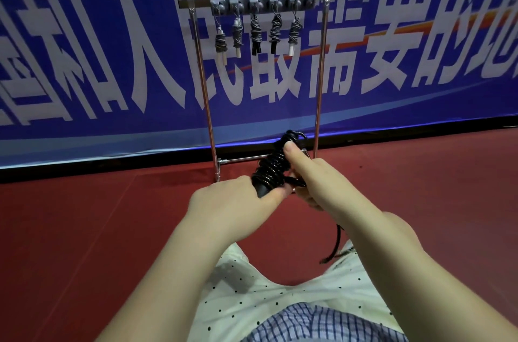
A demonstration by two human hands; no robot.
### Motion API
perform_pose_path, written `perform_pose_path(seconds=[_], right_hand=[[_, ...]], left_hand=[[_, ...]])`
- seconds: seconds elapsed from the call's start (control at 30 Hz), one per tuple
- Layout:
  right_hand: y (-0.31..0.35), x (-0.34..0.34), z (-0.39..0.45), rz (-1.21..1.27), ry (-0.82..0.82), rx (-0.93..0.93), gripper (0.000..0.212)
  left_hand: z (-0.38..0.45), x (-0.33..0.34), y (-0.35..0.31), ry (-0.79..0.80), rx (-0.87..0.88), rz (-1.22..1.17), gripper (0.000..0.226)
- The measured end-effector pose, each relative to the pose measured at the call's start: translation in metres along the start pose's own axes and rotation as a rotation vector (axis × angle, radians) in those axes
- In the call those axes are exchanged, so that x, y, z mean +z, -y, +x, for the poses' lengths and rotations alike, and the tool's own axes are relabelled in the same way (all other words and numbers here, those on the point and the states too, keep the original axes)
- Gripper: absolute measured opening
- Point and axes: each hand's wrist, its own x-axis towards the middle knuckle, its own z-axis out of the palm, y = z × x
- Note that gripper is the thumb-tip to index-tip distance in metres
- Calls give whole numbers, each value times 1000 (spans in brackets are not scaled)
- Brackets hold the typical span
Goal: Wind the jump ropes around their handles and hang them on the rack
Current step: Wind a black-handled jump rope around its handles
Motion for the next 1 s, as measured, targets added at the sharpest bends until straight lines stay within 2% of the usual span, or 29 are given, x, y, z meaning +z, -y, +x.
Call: perform_pose_path(seconds=[0.1, 0.2, 0.37, 0.5, 0.57, 0.63, 0.7, 0.73, 0.83, 1.0], right_hand=[[-5, 2, 3, -4, -47, 27, 66], [-9, 2, 7, 31, -104, -17, 59], [-13, 2, 10, 204, -56, -123, 42], [-14, 0, 9, 376, 25, -244, 41], [-13, 0, 8, 430, 81, -314, 37], [-12, 1, 5, 457, 116, -347, 29], [-9, 4, 2, 435, 153, -374, 22], [-7, 5, 1, 422, 169, -382, 20], [-7, 5, 1, 405, 175, -359, 17], [-12, -2, 7, 338, 197, -227, 35]], left_hand=[[-1, -1, -5, -84, 3, 176, 71], [0, -5, -2, -76, 24, 90, 63], [-2, -7, 7, 62, 99, -444, 60], [-5, -5, 7, 205, 180, -896, 65], [-4, -1, 8, 259, 160, -1146, 57], [1, 7, 16, 481, 168, -1461, 59], [2, 15, 22, 819, 301, -1731, 69], [1, 19, 23, 926, 358, -1802, 74], [2, 25, 25, 981, 353, -1780, 80], [0, 21, 23, 795, 88, -1628, 88]])
